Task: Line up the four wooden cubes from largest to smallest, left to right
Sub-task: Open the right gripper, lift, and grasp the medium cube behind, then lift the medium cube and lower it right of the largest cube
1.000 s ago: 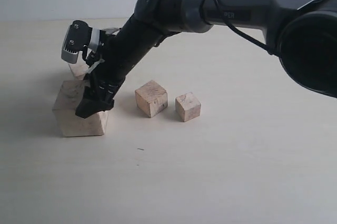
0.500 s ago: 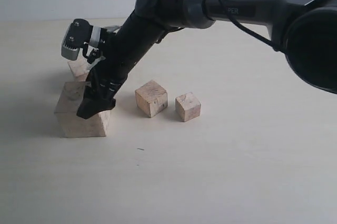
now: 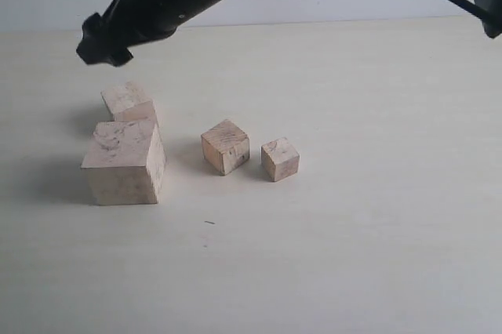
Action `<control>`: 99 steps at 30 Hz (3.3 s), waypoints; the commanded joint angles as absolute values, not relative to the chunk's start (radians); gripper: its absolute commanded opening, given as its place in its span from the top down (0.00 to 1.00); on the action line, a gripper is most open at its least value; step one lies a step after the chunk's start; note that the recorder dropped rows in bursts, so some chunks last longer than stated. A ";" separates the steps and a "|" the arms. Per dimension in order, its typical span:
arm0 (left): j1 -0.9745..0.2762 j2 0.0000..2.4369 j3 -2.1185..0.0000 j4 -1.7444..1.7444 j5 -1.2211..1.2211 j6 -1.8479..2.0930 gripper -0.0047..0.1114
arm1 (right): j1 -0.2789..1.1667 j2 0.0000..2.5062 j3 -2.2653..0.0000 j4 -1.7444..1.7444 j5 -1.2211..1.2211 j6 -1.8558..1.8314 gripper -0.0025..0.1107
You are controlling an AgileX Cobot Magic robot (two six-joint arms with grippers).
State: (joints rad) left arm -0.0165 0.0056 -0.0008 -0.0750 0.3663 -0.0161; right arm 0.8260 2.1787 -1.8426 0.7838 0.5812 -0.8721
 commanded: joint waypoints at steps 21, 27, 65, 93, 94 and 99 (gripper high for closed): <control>-0.023 0.000 0.000 -0.072 0.358 -0.021 0.96 | 0.875 2.434 -2.102 0.374 0.528 -0.250 0.27; -0.023 0.000 0.000 -0.072 0.358 -0.021 0.96 | 0.890 2.466 -2.113 0.349 0.524 -0.232 0.27; -0.023 0.000 0.000 -0.072 0.358 -0.019 0.96 | 0.869 2.268 -2.113 0.112 0.622 -0.179 0.98; -0.023 0.000 0.000 -0.072 0.358 -0.019 0.96 | 0.704 2.021 -1.540 0.746 1.031 -1.209 0.98; -0.023 0.000 0.000 -0.072 0.358 -0.019 0.96 | 0.704 2.021 -1.521 0.779 1.031 -1.254 0.98; -0.023 0.000 0.000 -0.072 0.358 -0.022 0.96 | 0.704 2.032 -1.482 0.841 1.014 -1.393 0.98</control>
State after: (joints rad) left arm -0.0165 0.0056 -0.0008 -0.0750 0.3663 -0.0161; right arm 0.7069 2.0322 -1.4902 0.7935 1.0392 -1.3166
